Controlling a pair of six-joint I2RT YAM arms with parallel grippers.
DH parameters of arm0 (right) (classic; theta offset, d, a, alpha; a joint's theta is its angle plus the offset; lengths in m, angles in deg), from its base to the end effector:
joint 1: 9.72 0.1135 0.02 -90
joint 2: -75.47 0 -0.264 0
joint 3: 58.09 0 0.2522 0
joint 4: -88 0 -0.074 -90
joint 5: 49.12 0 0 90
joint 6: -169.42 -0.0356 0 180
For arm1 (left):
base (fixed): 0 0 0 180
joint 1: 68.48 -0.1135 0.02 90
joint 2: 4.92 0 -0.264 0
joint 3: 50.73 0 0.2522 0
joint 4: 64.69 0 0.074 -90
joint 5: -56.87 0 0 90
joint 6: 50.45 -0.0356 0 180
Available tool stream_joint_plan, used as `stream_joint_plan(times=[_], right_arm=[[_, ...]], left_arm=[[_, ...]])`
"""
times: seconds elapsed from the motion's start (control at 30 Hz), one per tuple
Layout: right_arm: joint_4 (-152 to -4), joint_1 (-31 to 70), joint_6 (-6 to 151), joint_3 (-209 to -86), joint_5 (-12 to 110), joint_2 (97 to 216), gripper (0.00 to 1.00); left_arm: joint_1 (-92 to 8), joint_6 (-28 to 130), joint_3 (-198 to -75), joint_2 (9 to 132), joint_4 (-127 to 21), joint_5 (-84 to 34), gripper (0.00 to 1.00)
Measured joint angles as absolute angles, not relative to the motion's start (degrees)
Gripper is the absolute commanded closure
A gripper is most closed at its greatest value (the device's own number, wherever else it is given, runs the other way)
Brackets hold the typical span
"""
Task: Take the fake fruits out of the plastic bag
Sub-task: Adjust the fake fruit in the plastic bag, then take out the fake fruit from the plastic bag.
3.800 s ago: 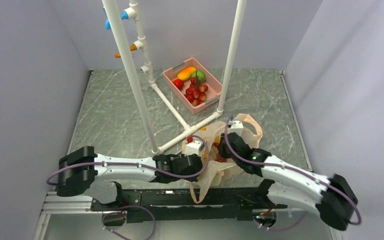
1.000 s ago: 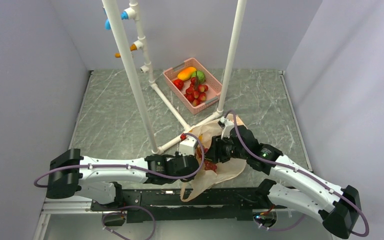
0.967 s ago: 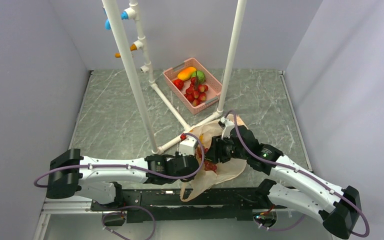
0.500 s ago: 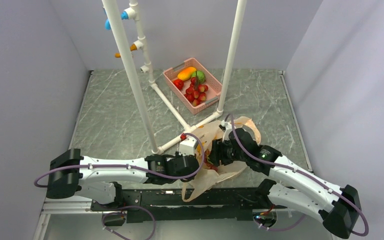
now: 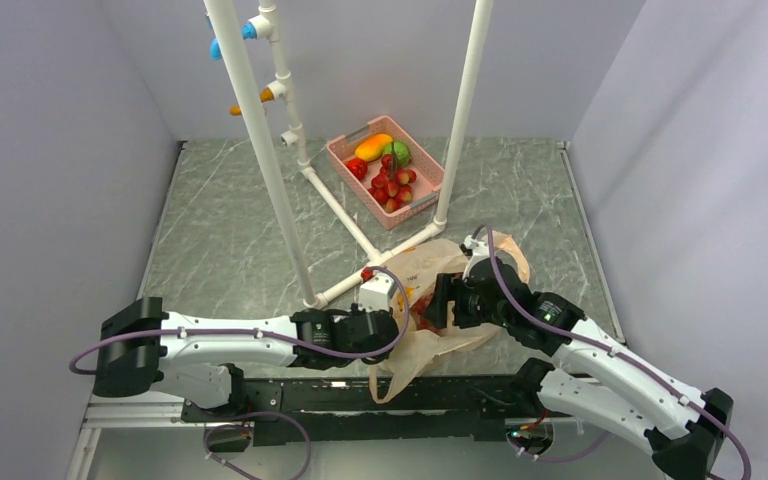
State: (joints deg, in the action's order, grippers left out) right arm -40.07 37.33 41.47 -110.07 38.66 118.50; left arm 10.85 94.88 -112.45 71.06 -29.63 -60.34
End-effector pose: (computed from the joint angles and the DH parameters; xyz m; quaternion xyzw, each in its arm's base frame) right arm 0.1075 0.1135 0.2582 -0.0650 0.9145 0.2564 0.3061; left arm 0.0659 -0.2617 0.2274 0.1095 0.9084 -0.2267 0.3337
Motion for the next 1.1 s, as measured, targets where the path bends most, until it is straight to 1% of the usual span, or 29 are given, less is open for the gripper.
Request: stream_joint_plan(times=[0.03,0.07,0.23,0.3,0.37,0.43,0.6,0.73,0.87,0.9,1.03,1.1], right_arm=[[-40.1,37.4,41.6,-110.5,39.0,118.5,0.38],[-40.2,37.4,41.8,-110.9,39.4,118.6,0.39],[-41.5,37.5,41.4,-111.0,40.2,120.1,0.41],[-43.6,37.5,41.4,-110.5,39.2,123.2,0.38],[-45.0,37.5,41.4,-110.1,37.5,127.0,0.31],[-46.7,37.5,41.4,-109.2,36.2,130.6,0.27],[-51.0,37.5,41.8,-106.1,34.6,135.9,0.28],[-54.3,37.5,42.2,-105.5,33.5,140.1,0.38],[-56.4,37.5,42.6,-103.9,31.9,142.1,0.41],[-56.6,37.5,42.7,-103.8,31.7,142.5,0.43],[-58.0,37.5,43.7,-103.8,30.9,143.5,0.65],[-58.3,37.5,44.2,-103.8,30.8,143.2,0.73]], left_arm=[[10.8,94.9,-112.5,71.2,-29.7,-60.4,1.0],[10.8,94.9,-112.5,71.3,-29.6,-60.3,1.0],[10.8,94.9,-112.4,71.5,-29.9,-60.3,1.0],[10.8,95.0,-112.1,71.5,-30.2,-60.3,1.0],[10.8,95.0,-111.8,71.5,-30.2,-60.3,1.0],[10.8,94.9,-111.8,71.5,-30.1,-60.3,1.0],[10.8,94.9,-111.8,71.5,-29.8,-60.3,1.0],[10.8,94.9,-111.8,71.4,-29.3,-60.3,1.0],[10.8,95.1,-111.3,70.9,-29.7,-60.3,1.0],[10.8,95.2,-111.1,70.8,-29.8,-60.3,1.0],[10.8,95.6,-110.7,70.8,-30.1,-60.3,1.0],[10.8,95.8,-110.7,70.8,-30.1,-60.3,1.0]])
